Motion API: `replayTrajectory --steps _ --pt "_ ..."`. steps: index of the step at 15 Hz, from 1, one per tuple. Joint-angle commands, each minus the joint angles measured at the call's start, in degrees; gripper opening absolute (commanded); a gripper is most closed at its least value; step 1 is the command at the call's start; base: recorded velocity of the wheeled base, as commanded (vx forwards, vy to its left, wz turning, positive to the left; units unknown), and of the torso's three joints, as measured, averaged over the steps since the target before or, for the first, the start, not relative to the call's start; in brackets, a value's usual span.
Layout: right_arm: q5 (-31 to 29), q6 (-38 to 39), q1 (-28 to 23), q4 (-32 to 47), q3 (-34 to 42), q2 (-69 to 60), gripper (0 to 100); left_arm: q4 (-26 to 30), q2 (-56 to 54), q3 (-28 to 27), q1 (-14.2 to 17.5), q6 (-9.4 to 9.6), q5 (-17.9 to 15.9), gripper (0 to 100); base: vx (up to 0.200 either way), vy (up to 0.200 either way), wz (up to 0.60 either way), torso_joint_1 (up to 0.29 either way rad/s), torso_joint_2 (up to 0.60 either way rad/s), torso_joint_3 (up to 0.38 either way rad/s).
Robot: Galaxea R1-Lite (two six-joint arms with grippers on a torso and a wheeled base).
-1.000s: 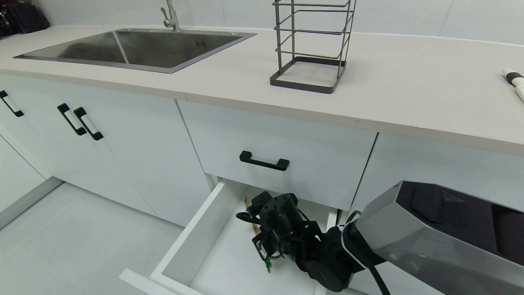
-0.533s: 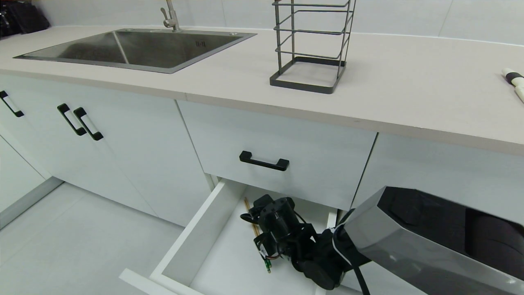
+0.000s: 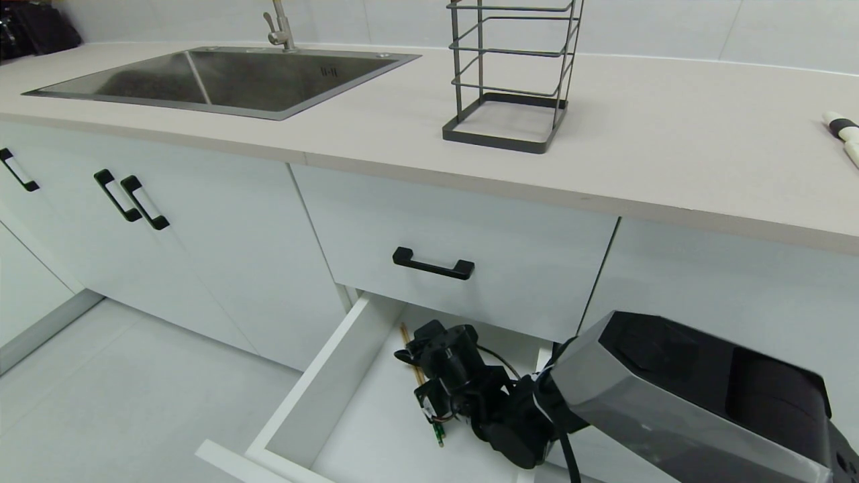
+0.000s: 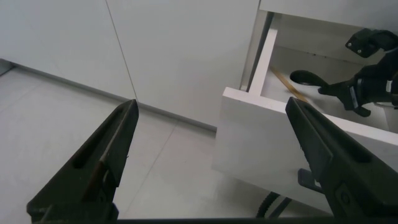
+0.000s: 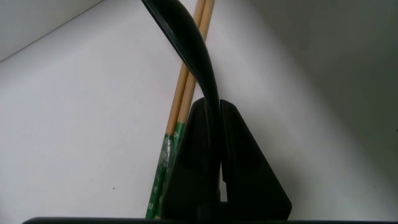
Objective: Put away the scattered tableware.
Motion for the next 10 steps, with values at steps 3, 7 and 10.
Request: replayTrajectory --steps 3,7,10 --pt "-0.06 0.00 -0.07 0.39 -1.94 2.36 0 -0.02 0.00 0.00 0.01 -0.02 -0.03 100 0.000 0.000 0.00 0.000 0.00 0.000" --pt "-0.06 -0.09 -0.07 0.39 -3.08 3.76 0 -0.02 0.00 0.00 0.01 -0.02 -0.03 100 0.000 0.000 0.00 0.000 0.00 0.000" --pt "-0.06 -0.09 -0.16 0.48 -3.17 4.56 0 -0.02 0.00 0.00 0.01 -0.02 0.06 100 0.000 0.000 0.00 0.000 0.00 0.000"
